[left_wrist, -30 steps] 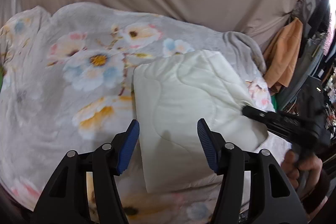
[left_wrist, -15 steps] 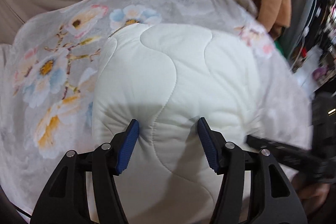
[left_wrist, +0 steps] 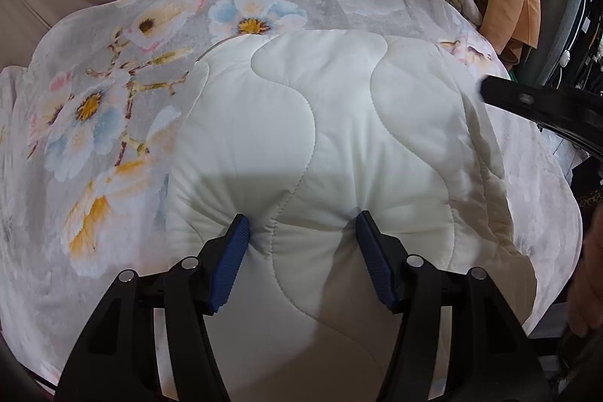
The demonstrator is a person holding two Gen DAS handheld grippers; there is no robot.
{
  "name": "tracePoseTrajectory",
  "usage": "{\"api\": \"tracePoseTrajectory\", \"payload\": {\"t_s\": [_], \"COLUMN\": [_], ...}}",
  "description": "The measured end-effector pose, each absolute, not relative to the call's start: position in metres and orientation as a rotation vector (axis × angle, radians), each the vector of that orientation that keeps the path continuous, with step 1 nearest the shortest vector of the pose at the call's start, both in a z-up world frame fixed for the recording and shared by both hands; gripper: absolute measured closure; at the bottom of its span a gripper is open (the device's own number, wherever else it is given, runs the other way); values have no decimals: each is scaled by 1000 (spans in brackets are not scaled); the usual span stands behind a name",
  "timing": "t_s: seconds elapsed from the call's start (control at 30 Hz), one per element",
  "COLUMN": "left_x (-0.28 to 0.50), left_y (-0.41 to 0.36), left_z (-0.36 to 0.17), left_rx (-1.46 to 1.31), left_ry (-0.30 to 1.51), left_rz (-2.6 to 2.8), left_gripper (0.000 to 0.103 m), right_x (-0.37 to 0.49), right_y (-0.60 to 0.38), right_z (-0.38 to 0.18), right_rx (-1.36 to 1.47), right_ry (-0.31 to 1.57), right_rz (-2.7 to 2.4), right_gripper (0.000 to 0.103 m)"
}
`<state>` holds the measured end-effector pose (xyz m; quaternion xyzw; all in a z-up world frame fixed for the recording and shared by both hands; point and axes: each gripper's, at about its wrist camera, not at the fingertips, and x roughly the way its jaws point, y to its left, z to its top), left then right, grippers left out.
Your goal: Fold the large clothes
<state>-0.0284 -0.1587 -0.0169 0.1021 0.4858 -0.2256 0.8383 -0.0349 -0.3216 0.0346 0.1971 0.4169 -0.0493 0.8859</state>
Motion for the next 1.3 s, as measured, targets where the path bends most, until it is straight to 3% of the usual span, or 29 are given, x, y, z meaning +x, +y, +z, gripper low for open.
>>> {"api": "tracePoseTrajectory", "payload": {"t_s": [0.43, 0.6, 0.7, 0.8, 0.9, 1.03, 1.13, 1.2, 1.23, 1.3], "left_x": [-29, -23, -22, -24, -28, -29, -31, -31, -31, -29], "left_y": [-150, -129, -108, -85, -67, -51, -43, -36, -32, -20], "left_z": [-3, 0, 1, 3, 7, 9, 13, 17, 19, 24], "left_rx": [172, 130, 87, 40, -11, -48, -72, -87, -95, -118], "left_ry": [1013, 1050, 1066, 1087, 1093, 1101, 1100, 1086, 1080, 1064], "left_rz": [-502, -467, -444, -428, -413, -397, -407, -414, -413, -408], "left_gripper": [45, 46, 46, 46, 44, 43, 43, 43, 43, 43], "right_x": [6, -18, -61, -109, -145, -165, -159, -147, -139, -124], "right_y": [-325, -329, -330, -330, -330, -320, -309, -303, -298, -287], "right_z": [-50, -15, 21, 31, 12, -27, -41, -43, -42, -36], "right_rx": [398, 457, 487, 573, 755, 1005, 1022, 1008, 999, 951], "right_ry": [979, 902, 836, 819, 876, 936, 976, 1002, 1016, 1044], "right_rz": [-176, -168, -137, -82, -39, 8, -12, -21, -14, -8], "right_gripper": [92, 88, 73, 38, 29, 29, 29, 34, 39, 69]}}
